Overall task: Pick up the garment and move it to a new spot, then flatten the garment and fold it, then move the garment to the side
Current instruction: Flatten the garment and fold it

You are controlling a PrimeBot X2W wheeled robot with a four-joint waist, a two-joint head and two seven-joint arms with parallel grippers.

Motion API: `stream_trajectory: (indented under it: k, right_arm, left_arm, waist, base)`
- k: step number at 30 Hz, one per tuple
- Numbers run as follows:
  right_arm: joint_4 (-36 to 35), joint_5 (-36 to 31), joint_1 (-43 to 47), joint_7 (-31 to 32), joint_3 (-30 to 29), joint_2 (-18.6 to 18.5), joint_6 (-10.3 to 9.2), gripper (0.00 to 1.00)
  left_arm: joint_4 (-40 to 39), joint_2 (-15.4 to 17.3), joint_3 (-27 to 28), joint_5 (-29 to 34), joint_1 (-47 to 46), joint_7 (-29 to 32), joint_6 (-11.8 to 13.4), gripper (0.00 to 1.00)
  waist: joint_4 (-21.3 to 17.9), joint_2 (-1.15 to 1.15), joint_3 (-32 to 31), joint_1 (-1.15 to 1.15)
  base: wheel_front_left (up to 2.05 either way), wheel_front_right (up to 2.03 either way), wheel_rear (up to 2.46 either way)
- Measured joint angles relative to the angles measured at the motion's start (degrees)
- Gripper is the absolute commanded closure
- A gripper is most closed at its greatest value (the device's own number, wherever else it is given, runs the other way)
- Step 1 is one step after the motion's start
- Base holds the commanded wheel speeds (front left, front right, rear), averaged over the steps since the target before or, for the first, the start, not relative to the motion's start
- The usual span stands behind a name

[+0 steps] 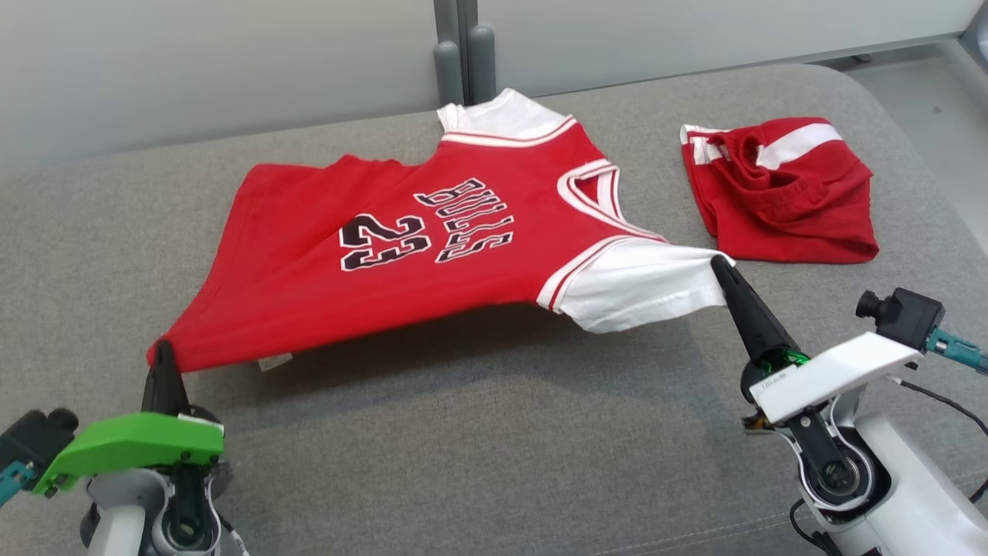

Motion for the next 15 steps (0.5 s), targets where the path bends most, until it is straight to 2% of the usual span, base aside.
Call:
stream_trajectory:
  k: [4,7,15]
  right_arm:
    - [-3.1,0.1,3.6,0.2,0.1,-2.0,0.0,1.0]
    - [-4.3,0.8,7.3,1.2,0.3,-3.4,-0.04,1.0]
    - [-0.3,0.6,14.0,3.2,4.3,-4.2,-1.47,1.0]
  left_arm:
    - [-3.1,0.0,1.5,-0.9,5.1,-0.7,0.0,1.0]
    - [-4.5,-0.1,0.4,-0.5,8.3,-0.5,0.0,1.0]
    - [-2.0,-0.8,-5.3,1.7,14.4,1.0,0.1,1.0]
  waist:
    - [-0.5,0.0,-2.3,0.0]
    - [-0.9,0.0,-3.7,0.0]
    - [-1.0,0.0,-4.1,0.0]
  base:
    - [0.0,0.0,0.0]
    - [0.0,0.0,0.0]
    - [0.0,0.0,0.0]
